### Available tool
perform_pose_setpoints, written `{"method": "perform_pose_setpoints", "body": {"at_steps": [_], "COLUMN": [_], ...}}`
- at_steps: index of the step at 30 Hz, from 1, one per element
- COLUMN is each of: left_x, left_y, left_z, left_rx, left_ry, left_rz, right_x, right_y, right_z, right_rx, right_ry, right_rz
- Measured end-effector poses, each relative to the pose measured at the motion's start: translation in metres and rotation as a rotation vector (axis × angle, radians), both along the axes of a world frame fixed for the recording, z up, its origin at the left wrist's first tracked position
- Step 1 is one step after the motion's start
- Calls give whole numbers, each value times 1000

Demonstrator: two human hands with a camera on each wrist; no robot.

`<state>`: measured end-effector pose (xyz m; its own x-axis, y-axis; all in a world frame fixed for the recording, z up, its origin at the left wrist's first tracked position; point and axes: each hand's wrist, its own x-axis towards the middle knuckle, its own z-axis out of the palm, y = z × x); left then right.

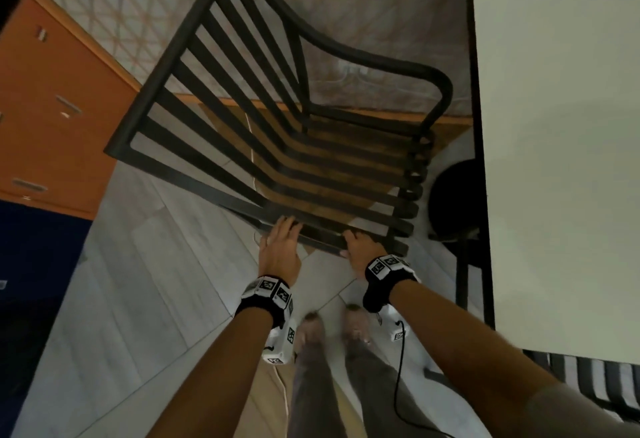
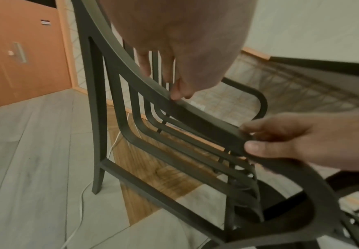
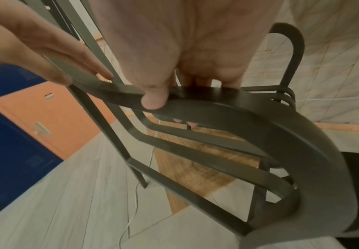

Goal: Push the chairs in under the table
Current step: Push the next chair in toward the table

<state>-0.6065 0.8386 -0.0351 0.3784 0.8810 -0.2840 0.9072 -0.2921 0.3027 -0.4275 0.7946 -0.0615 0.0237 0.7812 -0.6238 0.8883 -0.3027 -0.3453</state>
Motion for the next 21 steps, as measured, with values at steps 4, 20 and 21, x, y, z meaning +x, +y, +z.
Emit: {"method": "perform_pose_setpoints", "body": {"at_steps": [4, 20, 21], "left_x": [1, 49, 53], "left_y": [13, -15, -13], "left_z": [-4, 21, 23], "left_rx": [-13, -105, -118], "left_ry": [145, 418, 428], "left_rz": [-147, -276, -290], "right_x": [2, 59, 63], "right_y": [-12, -65, -62], "right_z": [-1, 10, 10], "right_rx": [0, -135, -144], "right_ry": [-132, -245, -241], "right_rz": [-23, -154, -168]}}
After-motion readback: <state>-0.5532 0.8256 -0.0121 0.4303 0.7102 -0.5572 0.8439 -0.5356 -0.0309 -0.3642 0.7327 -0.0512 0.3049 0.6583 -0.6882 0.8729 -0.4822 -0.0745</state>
